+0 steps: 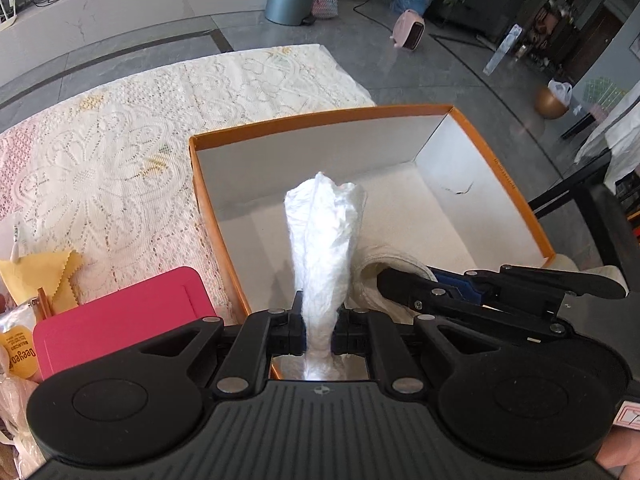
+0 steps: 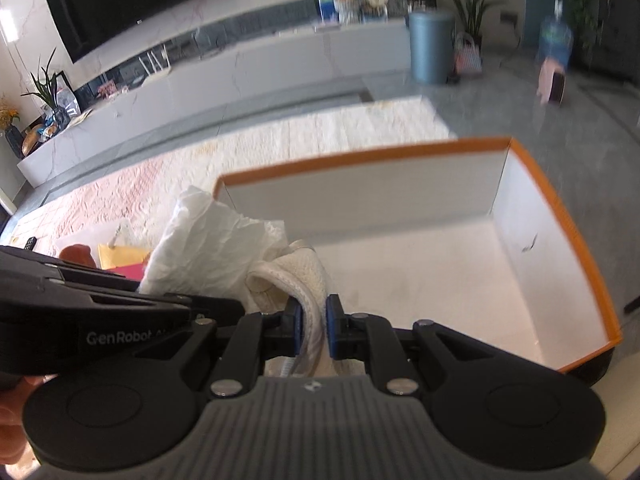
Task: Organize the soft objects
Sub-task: 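Carry tissue and towel over the orange box and lower them inside, then open both tools to release the items into the box and withdraw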
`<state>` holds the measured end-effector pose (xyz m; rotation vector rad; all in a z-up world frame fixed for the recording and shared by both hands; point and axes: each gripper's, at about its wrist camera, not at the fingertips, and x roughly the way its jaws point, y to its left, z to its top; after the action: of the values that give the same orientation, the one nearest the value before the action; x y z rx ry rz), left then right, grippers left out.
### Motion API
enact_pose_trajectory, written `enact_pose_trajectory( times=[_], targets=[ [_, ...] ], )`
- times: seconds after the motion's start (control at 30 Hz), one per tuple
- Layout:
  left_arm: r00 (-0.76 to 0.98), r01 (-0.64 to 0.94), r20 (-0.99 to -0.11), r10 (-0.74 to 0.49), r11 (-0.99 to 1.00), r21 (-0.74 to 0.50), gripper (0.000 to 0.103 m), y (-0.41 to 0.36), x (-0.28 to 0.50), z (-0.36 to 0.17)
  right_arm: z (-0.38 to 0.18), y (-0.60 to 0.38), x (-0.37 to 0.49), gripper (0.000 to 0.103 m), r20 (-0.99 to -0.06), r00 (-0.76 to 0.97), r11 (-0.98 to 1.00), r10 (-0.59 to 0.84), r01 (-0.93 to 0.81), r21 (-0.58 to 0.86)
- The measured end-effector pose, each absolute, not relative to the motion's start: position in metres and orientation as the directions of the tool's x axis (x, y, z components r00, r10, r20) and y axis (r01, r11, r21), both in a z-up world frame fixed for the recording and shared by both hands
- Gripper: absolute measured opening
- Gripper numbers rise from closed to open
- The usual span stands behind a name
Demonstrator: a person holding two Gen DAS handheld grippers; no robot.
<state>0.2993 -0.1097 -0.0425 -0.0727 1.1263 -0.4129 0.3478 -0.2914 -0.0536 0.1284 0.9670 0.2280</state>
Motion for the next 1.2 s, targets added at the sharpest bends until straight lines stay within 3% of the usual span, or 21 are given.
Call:
enact_pose_trajectory(
  times=[0.4, 0.53, 0.6, 0.73, 0.9, 1.07, 1.2],
  targets=[
    [0.364, 0.303, -0.886, -0.287, 0.936, -0.179, 0.012, -0.120, 0.300, -0.049, -0.076, -0.291, 0.358, 0.013, -0.833, 0.491, 0.967, 0.255, -0.135, 0.217],
    [0.387, 0.305, -0.879, -0.278, 0.938, -0.163, 0.019, -0.120, 0.298, -0.045, -0.073, -0.294, 0.356, 0.017, -0.833, 0.493, 0.968, 0.251, -0.130, 0.215],
    [0.401, 0.299, -0.875, -0.272, 0.942, -0.156, 0.029, -0.118, 0.297, -0.041, -0.069, -0.295, 0.355, 0.018, -0.829, 0.502, 0.969, 0.246, -0.132, 0.208],
    [0.421, 0.298, -0.861, -0.285, 0.940, -0.166, 0.034, -0.114, 0.297, -0.032, -0.061, -0.297, 0.352, 0.028, -0.827, 0.511, 0.972, 0.235, -0.139, 0.190],
    [0.449, 0.290, -0.843, -0.295, 0.941, -0.174, 0.049, -0.108, 0.289, -0.021, -0.051, -0.299, 0.345, 0.043, -0.832, 0.513, 0.977, 0.210, -0.135, 0.163],
    [0.481, 0.272, -0.821, -0.309, 0.942, -0.195, 0.052, -0.096, 0.276, -0.010, -0.038, -0.296, 0.331, 0.065, -0.817, 0.550, 0.983, 0.173, -0.146, 0.110],
    [0.522, 0.263, -0.791, -0.319, 0.942, -0.206, 0.053, -0.085, 0.260, 0.000, -0.022, -0.284, 0.314, 0.073, -0.783, 0.609, 0.985, 0.125, -0.170, 0.025]
  ],
)
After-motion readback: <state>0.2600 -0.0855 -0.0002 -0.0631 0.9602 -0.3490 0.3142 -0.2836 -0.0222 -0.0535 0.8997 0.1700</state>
